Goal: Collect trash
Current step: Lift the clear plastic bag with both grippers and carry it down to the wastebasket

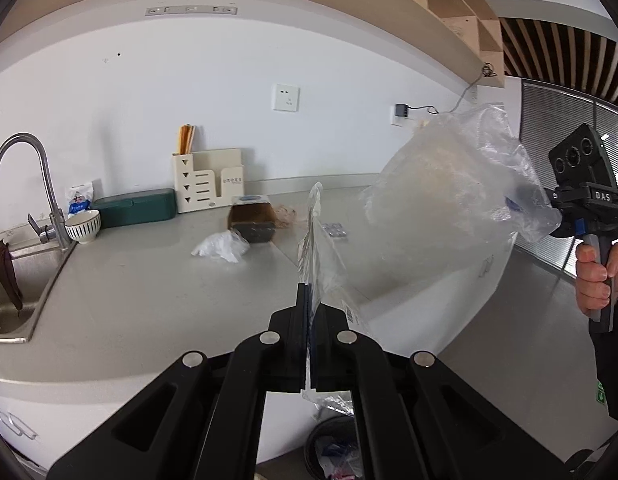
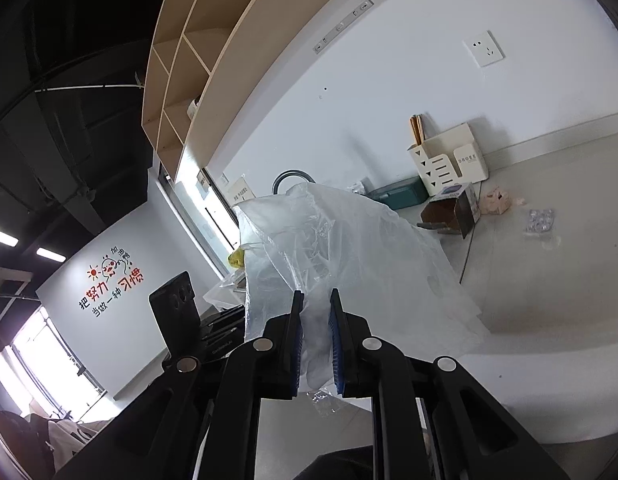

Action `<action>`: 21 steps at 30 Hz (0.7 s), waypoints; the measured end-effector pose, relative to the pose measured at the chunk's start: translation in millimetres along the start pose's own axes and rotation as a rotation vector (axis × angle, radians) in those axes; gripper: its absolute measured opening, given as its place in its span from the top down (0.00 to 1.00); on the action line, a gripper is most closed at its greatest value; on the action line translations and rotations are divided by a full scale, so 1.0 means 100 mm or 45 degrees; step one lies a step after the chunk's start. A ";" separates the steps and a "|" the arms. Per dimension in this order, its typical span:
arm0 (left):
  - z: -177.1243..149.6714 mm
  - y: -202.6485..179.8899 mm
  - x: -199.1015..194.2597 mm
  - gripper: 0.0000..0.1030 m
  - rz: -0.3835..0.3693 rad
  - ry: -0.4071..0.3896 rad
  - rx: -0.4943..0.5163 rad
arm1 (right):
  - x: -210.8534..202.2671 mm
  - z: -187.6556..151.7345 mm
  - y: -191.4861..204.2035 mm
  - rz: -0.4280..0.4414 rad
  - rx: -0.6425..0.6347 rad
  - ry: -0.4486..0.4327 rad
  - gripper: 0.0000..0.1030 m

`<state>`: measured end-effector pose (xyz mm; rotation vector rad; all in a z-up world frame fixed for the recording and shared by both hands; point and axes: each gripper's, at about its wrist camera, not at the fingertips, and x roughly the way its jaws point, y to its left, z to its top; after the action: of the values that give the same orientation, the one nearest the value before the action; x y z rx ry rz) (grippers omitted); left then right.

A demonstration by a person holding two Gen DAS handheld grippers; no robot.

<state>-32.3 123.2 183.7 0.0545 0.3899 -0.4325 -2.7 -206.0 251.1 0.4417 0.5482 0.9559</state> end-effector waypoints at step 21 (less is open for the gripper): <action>-1.51 -0.79 0.58 0.99 -0.171 0.365 0.035 | 0.08 -1.84 -1.04 -0.085 0.538 0.168 0.84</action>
<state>-71.0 48.7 24.7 0.1186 0.6727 -0.5652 -45.5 -231.0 45.6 0.7369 0.8858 0.8075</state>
